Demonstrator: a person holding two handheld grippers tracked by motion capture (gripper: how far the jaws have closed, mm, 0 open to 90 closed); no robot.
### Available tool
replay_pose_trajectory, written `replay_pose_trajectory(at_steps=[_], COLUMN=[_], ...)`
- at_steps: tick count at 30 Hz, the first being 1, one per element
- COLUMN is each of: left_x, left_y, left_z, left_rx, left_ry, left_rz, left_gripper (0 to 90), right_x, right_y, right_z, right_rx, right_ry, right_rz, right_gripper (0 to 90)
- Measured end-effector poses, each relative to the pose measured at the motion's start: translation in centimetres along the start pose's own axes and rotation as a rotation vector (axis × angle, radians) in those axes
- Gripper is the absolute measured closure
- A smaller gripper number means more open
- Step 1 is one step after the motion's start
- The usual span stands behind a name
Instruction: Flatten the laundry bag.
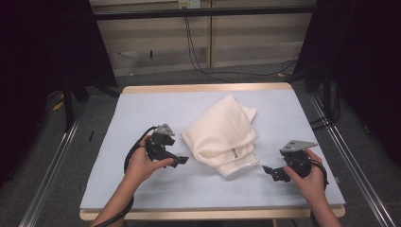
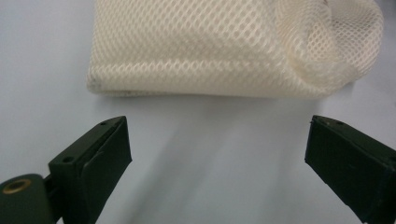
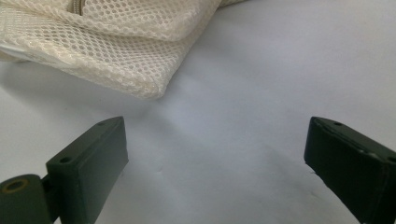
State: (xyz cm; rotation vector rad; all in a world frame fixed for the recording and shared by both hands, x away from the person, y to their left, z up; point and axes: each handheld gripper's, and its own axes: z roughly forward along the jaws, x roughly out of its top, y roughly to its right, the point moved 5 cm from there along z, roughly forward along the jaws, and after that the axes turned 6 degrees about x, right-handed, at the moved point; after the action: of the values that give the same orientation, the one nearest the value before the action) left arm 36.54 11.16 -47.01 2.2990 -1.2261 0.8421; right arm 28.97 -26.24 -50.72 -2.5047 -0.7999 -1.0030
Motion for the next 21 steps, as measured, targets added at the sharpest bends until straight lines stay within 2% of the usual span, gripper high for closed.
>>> replay_pose_trajectory(at_steps=[3, 5, 6, 7, 9, 10, 11, 12, 13, 14, 15, 17, 18, 19, 20, 21], left_x=[1.3, 2.0, 2.3, 2.9, 3.3, 3.7, 4.0, 4.3, 4.5, 4.8, 5.1, 5.3, 5.4, 5.5, 5.6, 5.7], left_y=[0.6, 1.1, 1.3, 1.7, 1.7, 1.9, 1.9, 2.2, 2.1, 2.5, 2.8, 3.0, 3.0, 3.2, 3.2, 3.4], left_z=[0.0, 0.1, 0.2, 0.3, 0.2, 0.2, 0.3, 0.4, 0.3, 0.6, 0.8, 1.0, 1.1, 1.3, 1.4, 1.7], left_rx=[-0.044, -0.072, -0.081, -0.066, -0.066, -0.062, -0.067, -0.06, -0.053, -0.057, -0.063, -0.056, -0.052, -0.043, -0.037, -0.039], left_ry=[0.024, 0.019, 0.012, -0.003, 0.0, 0.011, 0.005, 0.014, -0.017, 0.005, -0.012, -0.016, -0.022, -0.029, -0.039, -0.031], left_rz=[-0.006, -0.011, 0.004, 0.047, 0.054, 0.045, 0.07, 0.063, 0.11, 0.088, 0.118, 0.118, 0.143, 0.144, 0.163, 0.162], left_gripper=[5.4, 4.9, 4.9, 5.8, 8.1, 9.4, 9.4, 12.5, 12.5, 15.3, 17.9, 20.3, 23.0, 23.0, 23.7, 27.1], right_x=[0.0, 0.0, 0.0, 0.0, 0.0, 0.0, 0.0, 0.0, 0.0, 0.0, 0.0, 0.0, 0.0, 0.0, 0.0, 0.0], right_y=[0.1, 0.2, 0.2, 0.2, 0.2, 0.2, 0.2, 0.2, 0.2, 0.2, 0.2, 0.2, 0.3, 0.3, 0.3, 0.3], right_z=[-0.1, 0.0, 0.0, 0.0, -0.1, -0.1, -0.1, -0.2, -0.2, -0.2, -0.3, -0.3, -0.3, -0.3, -0.3, -0.3], right_rx=[-0.002, 0.001, 0.001, 0.001, -0.002, -0.002, -0.002, 0.003, 0.003, -0.003, -0.002, -0.003, 0.001, 0.001, 0.0, 0.0], right_ry=[0.001, 0.003, 0.003, 0.001, 0.0, 0.001, 0.001, 0.007, 0.007, 0.005, 0.007, 0.007, 0.01, 0.01, 0.007, 0.003], right_rz=[0.006, 0.001, 0.001, 0.0, -0.002, -0.003, -0.003, -0.005, -0.005, 0.0, 0.003, 0.003, -0.001, -0.001, 0.001, 0.002], right_gripper=[5.8, 5.8, 5.8, 5.8, 5.8, 5.8, 5.8, 5.8, 5.8, 5.8, 5.8, 5.8, 5.8, 5.8, 5.8, 5.8])
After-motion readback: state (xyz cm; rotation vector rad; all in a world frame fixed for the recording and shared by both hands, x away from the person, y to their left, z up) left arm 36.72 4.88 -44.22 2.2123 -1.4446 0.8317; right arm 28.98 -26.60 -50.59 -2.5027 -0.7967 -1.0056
